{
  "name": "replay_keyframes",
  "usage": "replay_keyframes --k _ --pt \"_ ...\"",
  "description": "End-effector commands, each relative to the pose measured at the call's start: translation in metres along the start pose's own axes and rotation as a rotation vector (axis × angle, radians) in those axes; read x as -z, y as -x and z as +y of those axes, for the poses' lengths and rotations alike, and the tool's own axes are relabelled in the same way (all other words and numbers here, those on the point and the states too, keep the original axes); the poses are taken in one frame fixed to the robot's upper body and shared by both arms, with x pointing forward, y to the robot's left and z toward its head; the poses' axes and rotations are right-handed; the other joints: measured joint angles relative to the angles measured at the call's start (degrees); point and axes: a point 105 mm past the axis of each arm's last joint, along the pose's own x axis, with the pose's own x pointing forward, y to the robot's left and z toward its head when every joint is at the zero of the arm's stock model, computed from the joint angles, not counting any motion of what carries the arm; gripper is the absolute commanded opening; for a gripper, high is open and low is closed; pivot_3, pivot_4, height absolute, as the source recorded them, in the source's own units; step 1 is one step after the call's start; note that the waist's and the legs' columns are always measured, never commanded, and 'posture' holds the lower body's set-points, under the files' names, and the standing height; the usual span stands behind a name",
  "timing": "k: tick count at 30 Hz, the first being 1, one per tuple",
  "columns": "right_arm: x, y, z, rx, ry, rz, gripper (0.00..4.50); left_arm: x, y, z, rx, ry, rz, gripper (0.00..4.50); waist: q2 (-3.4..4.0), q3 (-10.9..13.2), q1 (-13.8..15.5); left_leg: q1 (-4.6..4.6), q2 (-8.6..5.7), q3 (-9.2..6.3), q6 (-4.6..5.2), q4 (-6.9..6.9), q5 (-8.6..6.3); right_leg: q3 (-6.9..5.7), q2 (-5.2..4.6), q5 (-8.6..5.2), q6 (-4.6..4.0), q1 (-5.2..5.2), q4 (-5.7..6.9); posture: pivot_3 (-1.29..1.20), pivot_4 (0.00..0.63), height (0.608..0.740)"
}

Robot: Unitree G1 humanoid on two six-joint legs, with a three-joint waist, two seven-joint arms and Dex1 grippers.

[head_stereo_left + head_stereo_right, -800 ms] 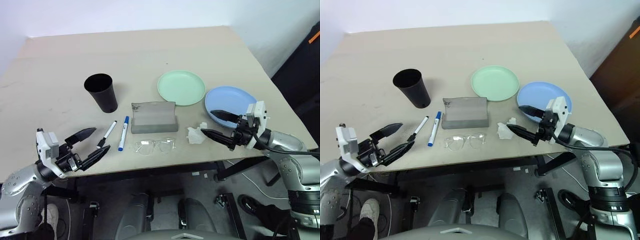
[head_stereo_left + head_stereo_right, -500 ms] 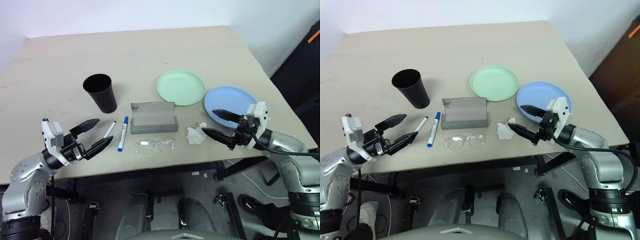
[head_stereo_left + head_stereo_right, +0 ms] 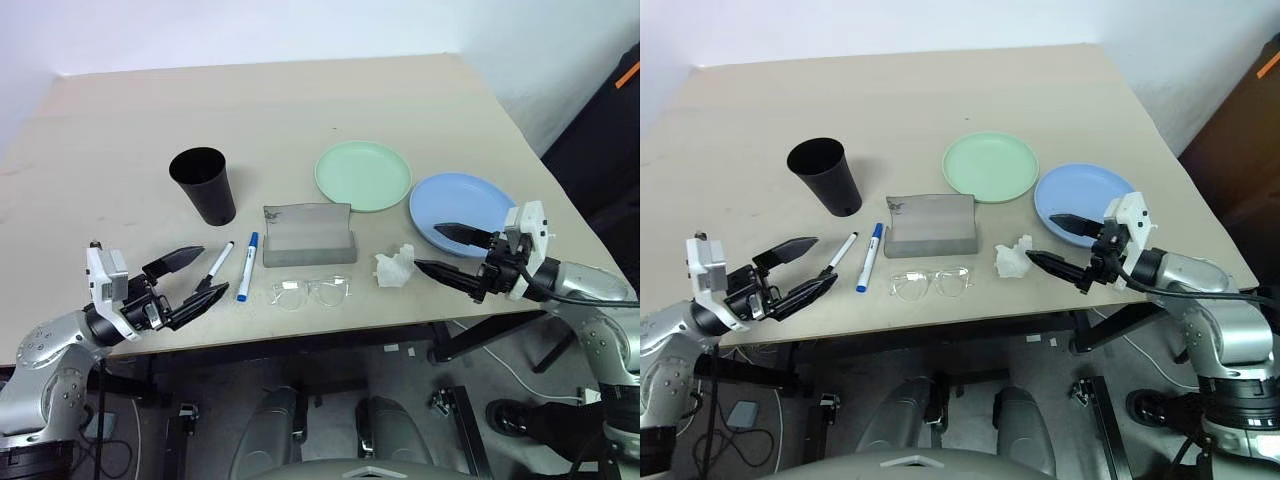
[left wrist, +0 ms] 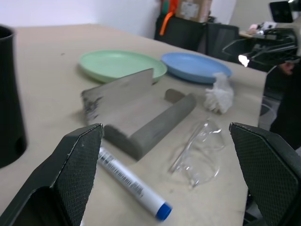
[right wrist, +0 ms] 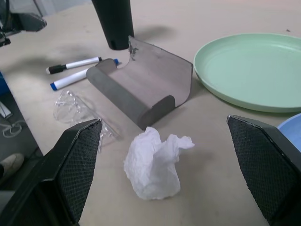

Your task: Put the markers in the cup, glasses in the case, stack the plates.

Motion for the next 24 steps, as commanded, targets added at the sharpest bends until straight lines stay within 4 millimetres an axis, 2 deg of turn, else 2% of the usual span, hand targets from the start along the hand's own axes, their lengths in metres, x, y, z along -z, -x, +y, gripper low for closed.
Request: replay_keyframes --k 1,7,14,17,20,24 --pt "-0.012 0.012 -0.008 0.026 0.020 -0.018 4.48 -0.004 -0.010 -0.008 0.034 -0.029 -0.011 4.50 0.00 0.00 -0.02 0.00 0.00 0.00 0.00 0.00 0.00 0.00 0.00 0.00 0.00 0.00 0.00 0.00 0.150 0.712" --pt "0.000 0.027 -0.032 0.111 0.091 0.117 4.48 0.003 -0.016 -0.010 0.070 -0.037 0.014 4.50 0.01 -0.01 -0.02 0.00 0.00 0.00 0.00 0.10 0.00 -0.02 0.00 0.00 0.01 0.05 0.00 0.00 0.150 0.712" --pt "0.016 0.021 -0.064 0.184 0.109 0.284 4.48 0.002 -0.024 -0.005 0.078 -0.045 -0.005 4.50 0.08 -0.03 -0.26 0.01 0.02 -0.01 0.01 0.21 0.00 -0.03 -0.01 0.02 0.00 0.04 0.02 0.00 0.150 0.712" --pt "0.023 0.016 -0.066 0.113 0.088 0.369 4.48 0.001 -0.029 -0.006 0.085 -0.033 -0.016 4.50 0.09 -0.03 -0.17 -0.01 0.03 -0.01 0.01 0.30 0.00 -0.05 0.00 0.03 0.00 0.01 0.03 0.00 0.150 0.712" --pt "0.022 0.011 -0.071 0.114 0.077 0.396 4.48 0.002 -0.032 -0.009 0.115 -0.030 -0.014 4.50 0.10 -0.02 -0.02 -0.06 0.05 0.00 0.10 0.36 -0.05 -0.07 0.00 0.03 0.01 0.01 0.03 0.00 0.150 0.712" --pt "0.024 0.004 -0.066 0.050 0.041 0.458 4.48 0.006 -0.033 -0.012 0.135 -0.045 0.007 4.50 0.10 -0.02 -0.07 -0.09 0.05 0.00 0.13 0.43 -0.07 -0.07 0.00 0.04 0.03 0.02 0.03 0.00 0.150 0.712"
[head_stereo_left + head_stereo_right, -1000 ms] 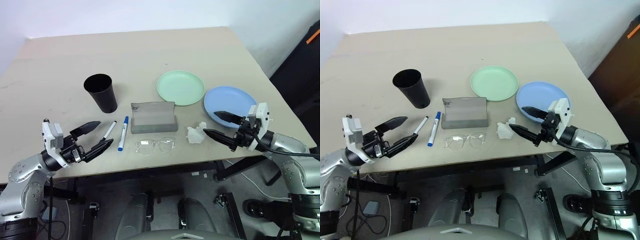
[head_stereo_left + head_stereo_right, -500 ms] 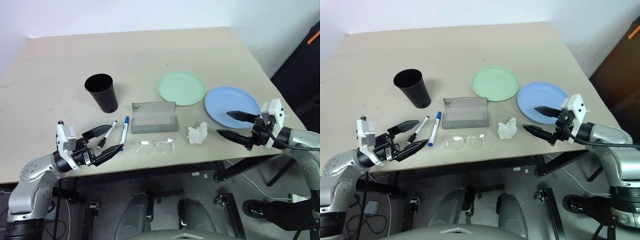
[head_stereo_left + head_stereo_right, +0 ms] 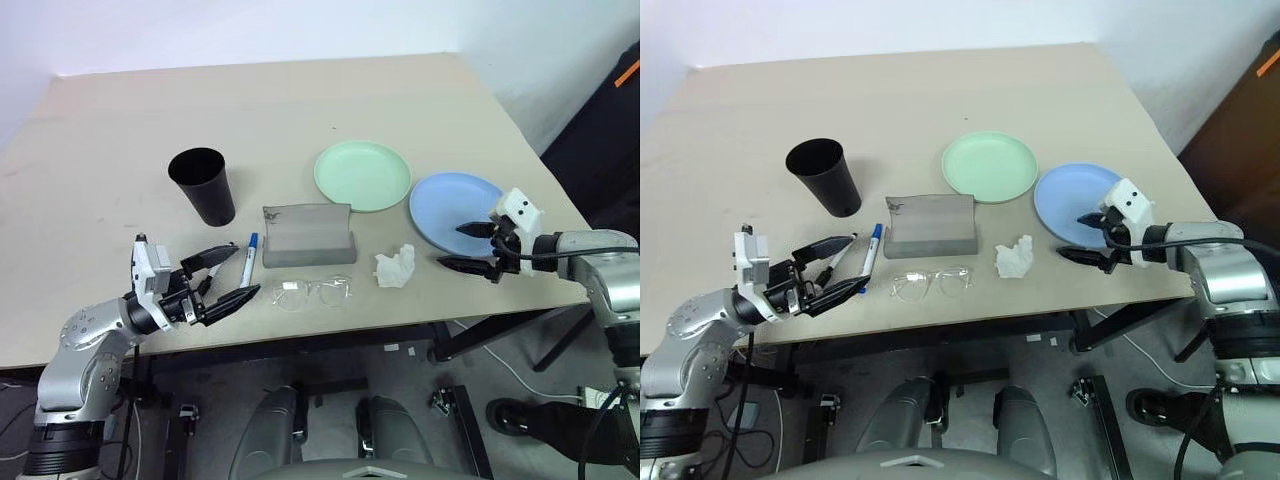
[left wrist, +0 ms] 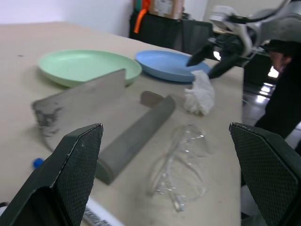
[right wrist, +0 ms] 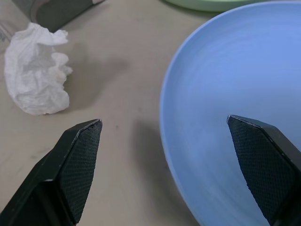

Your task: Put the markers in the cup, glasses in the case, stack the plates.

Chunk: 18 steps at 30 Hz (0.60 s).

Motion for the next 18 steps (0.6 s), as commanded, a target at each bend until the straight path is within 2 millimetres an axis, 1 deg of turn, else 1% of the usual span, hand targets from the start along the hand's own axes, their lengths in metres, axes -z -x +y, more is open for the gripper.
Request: replay_keyframes --k 1,5,8,14,17,18 --pt "-0.008 0.001 0.001 -0.039 0.002 0.045 4.48 -0.005 -0.002 -0.003 0.022 -0.049 -0.002 4.50 0.00 0.00 -0.06 0.00 0.00 0.00 0.00 0.00 0.00 0.00 0.00 0.00 0.00 0.00 0.01 0.00 0.150 0.712" --pt "-0.003 -0.004 0.002 -0.058 0.016 0.114 4.48 -0.002 -0.004 -0.004 0.025 -0.058 0.004 4.50 0.01 0.00 -0.05 0.03 0.00 0.00 0.00 0.00 0.00 0.01 -0.01 0.00 0.00 -0.01 0.08 0.00 0.150 0.712" --pt "-0.003 -0.006 -0.001 -0.049 0.038 0.129 3.87 -0.001 -0.005 -0.004 0.021 -0.061 0.003 4.50 0.01 0.00 -0.02 0.02 0.00 0.01 0.00 0.00 -0.01 0.01 -0.01 0.00 0.00 -0.03 0.08 0.00 0.150 0.712" --pt "-0.007 -0.009 -0.002 -0.038 0.099 0.124 1.77 0.002 -0.005 -0.003 0.012 -0.071 0.009 4.50 0.01 0.00 -0.07 0.01 0.00 0.02 0.00 -0.01 0.00 0.01 0.00 0.01 0.01 -0.06 0.08 0.00 0.150 0.712" --pt "-0.008 -0.009 -0.002 -0.040 0.102 0.119 0.67 0.002 -0.004 -0.002 0.004 -0.070 0.004 4.50 0.01 0.00 -0.07 0.01 0.00 0.02 0.00 -0.01 0.00 0.01 0.01 0.01 0.01 -0.06 0.09 0.00 0.150 0.712" --pt "-0.009 -0.009 -0.002 -0.044 0.102 0.117 0.38 0.003 -0.004 -0.002 0.004 -0.071 0.005 4.50 0.01 0.00 -0.06 0.01 0.00 0.02 0.00 -0.01 0.00 0.02 0.00 0.01 0.01 -0.06 0.09 0.00 0.150 0.712"
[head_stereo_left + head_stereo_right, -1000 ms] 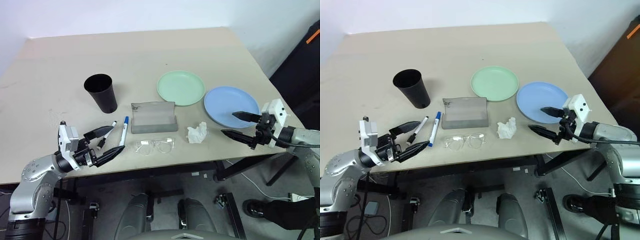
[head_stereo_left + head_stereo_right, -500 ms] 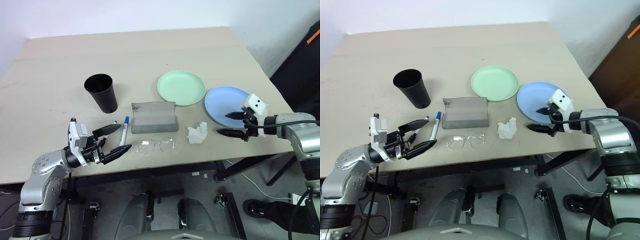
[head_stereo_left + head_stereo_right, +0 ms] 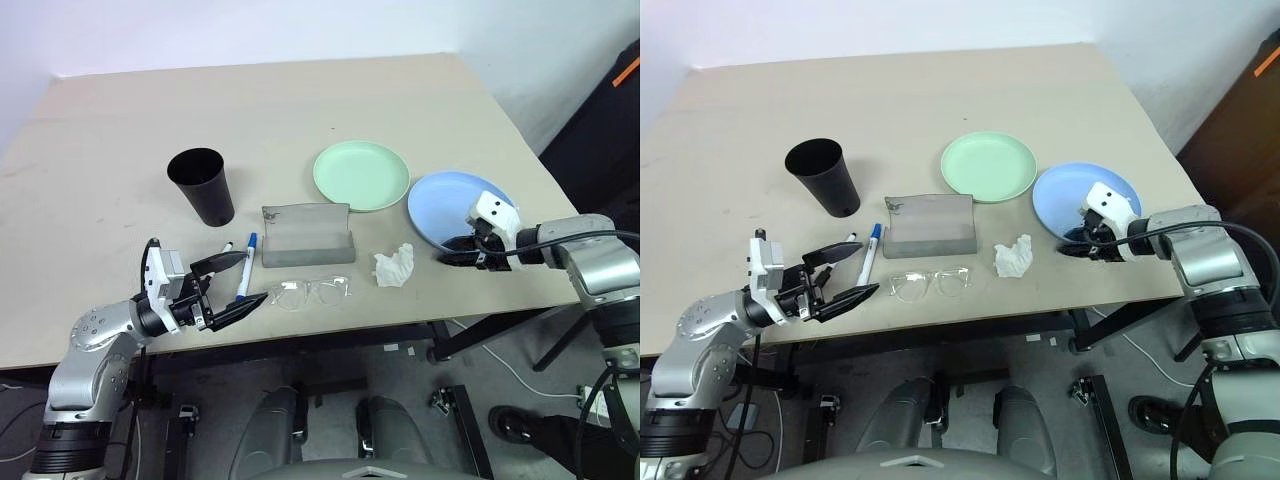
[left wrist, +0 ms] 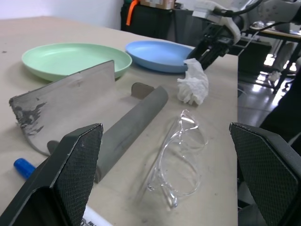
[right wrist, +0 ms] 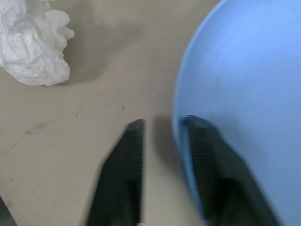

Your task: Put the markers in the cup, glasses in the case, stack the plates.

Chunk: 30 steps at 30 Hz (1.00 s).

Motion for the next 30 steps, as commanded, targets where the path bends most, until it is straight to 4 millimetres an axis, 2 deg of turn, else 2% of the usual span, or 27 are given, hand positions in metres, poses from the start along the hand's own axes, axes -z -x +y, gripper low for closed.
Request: replay_keyframes --k 1,11,22,25,30 --pt "-0.012 0.005 -0.002 0.001 0.026 -0.030 0.03 -0.004 0.000 -0.001 0.001 -0.033 -0.013 4.50 0.00 0.00 -0.01 -0.01 0.00 0.00 0.00 0.00 0.00 0.00 0.00 0.00 0.00 0.00 0.00 0.00 0.150 0.712" --pt "-0.034 0.015 -0.007 0.042 0.005 -0.143 0.03 -0.004 0.000 -0.001 0.000 -0.040 -0.013 4.50 0.01 -0.01 -0.09 0.03 0.01 0.00 0.00 0.00 0.00 0.01 0.01 0.00 0.00 -0.02 0.09 0.00 0.150 0.712" --pt "-0.091 0.045 -0.024 0.147 0.151 -0.275 0.03 -0.011 -0.006 0.004 0.003 -0.046 -0.022 4.50 0.03 0.00 -0.08 0.01 0.01 0.01 0.00 0.00 0.00 0.02 0.01 0.00 0.00 -0.07 0.11 0.00 0.150 0.712" --pt "-0.112 0.041 -0.025 0.149 0.195 -0.327 0.03 -0.013 -0.008 0.005 0.003 -0.047 -0.025 4.50 0.04 0.01 -0.09 -0.04 0.01 0.02 0.00 0.00 0.00 0.02 0.01 0.00 0.00 -0.12 0.10 0.00 0.150 0.712" --pt "-0.136 0.016 -0.027 0.115 0.233 -0.378 0.03 -0.017 -0.008 0.004 -0.008 -0.053 -0.027 4.50 0.03 0.00 -0.34 -0.01 0.01 0.02 -0.01 0.00 0.00 0.04 0.03 0.02 0.03 -0.11 0.15 0.00 0.150 0.712"
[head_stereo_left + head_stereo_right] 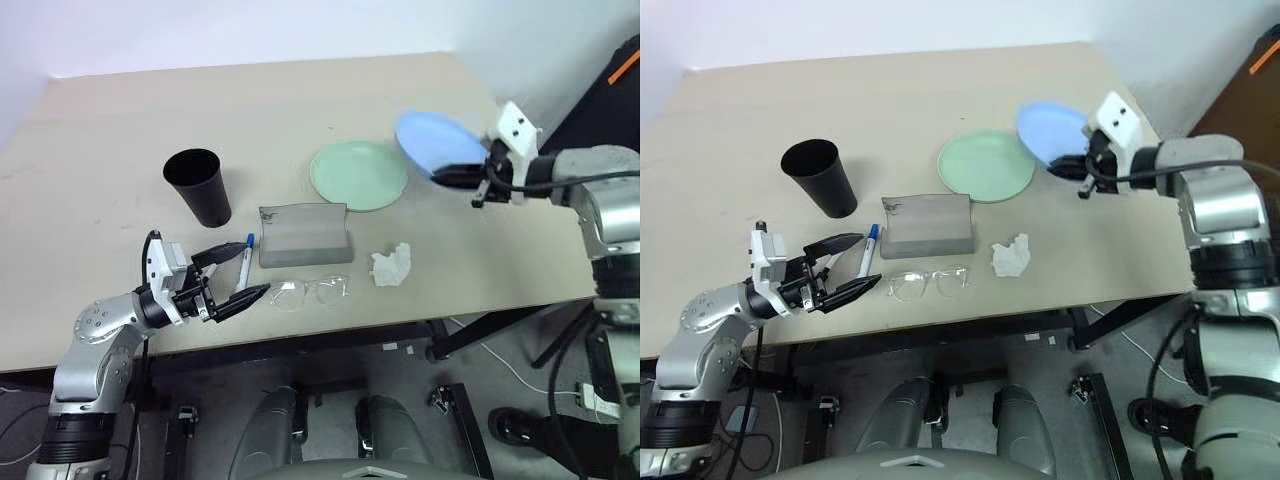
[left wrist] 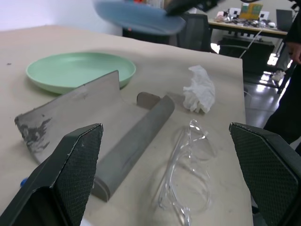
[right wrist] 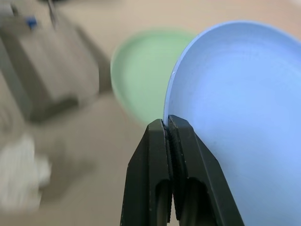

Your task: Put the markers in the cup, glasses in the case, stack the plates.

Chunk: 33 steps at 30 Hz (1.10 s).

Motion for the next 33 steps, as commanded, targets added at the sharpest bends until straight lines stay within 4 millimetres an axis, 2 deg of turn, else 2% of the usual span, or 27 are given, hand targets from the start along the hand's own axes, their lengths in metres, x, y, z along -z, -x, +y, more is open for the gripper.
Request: replay_keyframes --k 1,9,12,18,26,29,33 --pt "-0.012 -0.017 -0.005 -0.003 0.039 -0.040 0.03 -0.010 0.000 -0.002 -0.001 -0.025 -0.015 4.50 0.00 0.00 0.06 0.00 0.00 0.00 0.00 0.01 0.00 -0.01 0.00 0.00 0.00 0.00 0.02 0.00 0.150 0.712" --pt "-0.013 -0.073 -0.009 0.013 0.031 -0.076 0.03 -0.012 0.005 -0.005 -0.033 -0.034 -0.007 4.50 0.01 0.00 0.06 -0.03 -0.02 0.07 -0.01 0.18 0.01 0.01 -0.01 0.07 0.12 -0.10 0.37 0.00 0.150 0.712" --pt "-0.006 -0.088 -0.008 0.024 0.031 -0.038 0.03 -0.013 0.008 -0.005 -0.048 -0.037 -0.003 4.50 0.01 0.01 0.05 0.00 -0.02 0.07 -0.05 0.20 0.03 0.03 0.01 0.07 0.12 -0.23 0.67 0.00 0.150 0.712" --pt "0.003 -0.103 0.001 -0.001 0.041 -0.001 0.03 -0.013 0.010 -0.004 -0.068 -0.044 0.004 4.50 0.01 0.01 -0.08 0.01 -0.01 0.04 -0.15 0.20 0.09 0.04 0.03 0.07 0.11 -0.34 0.88 0.00 0.150 0.712" --pt "-0.007 -0.117 0.022 -0.116 0.041 -0.044 0.03 -0.012 0.013 -0.004 -0.082 -0.048 0.003 4.50 0.02 0.01 -0.14 0.04 0.00 0.03 -0.24 0.18 0.15 0.13 0.10 0.07 0.11 -0.48 1.08 0.00 0.150 0.712" --pt "-0.006 -0.123 0.033 -0.161 0.048 -0.046 0.03 -0.012 0.014 -0.004 -0.088 -0.047 -0.004 4.50 0.02 0.01 -0.17 0.05 0.00 0.03 -0.25 0.17 0.16 0.16 0.10 0.07 0.11 -0.50 1.11 0.00 0.150 0.712" --pt "0.001 -0.128 0.037 -0.167 0.060 -0.011 0.03 -0.014 0.015 -0.003 -0.094 -0.053 -0.006 4.50 0.03 0.02 -0.03 0.05 0.00 0.04 -0.25 0.16 0.16 0.17 0.10 0.05 0.08 -0.53 1.16 0.00 0.150 0.712"
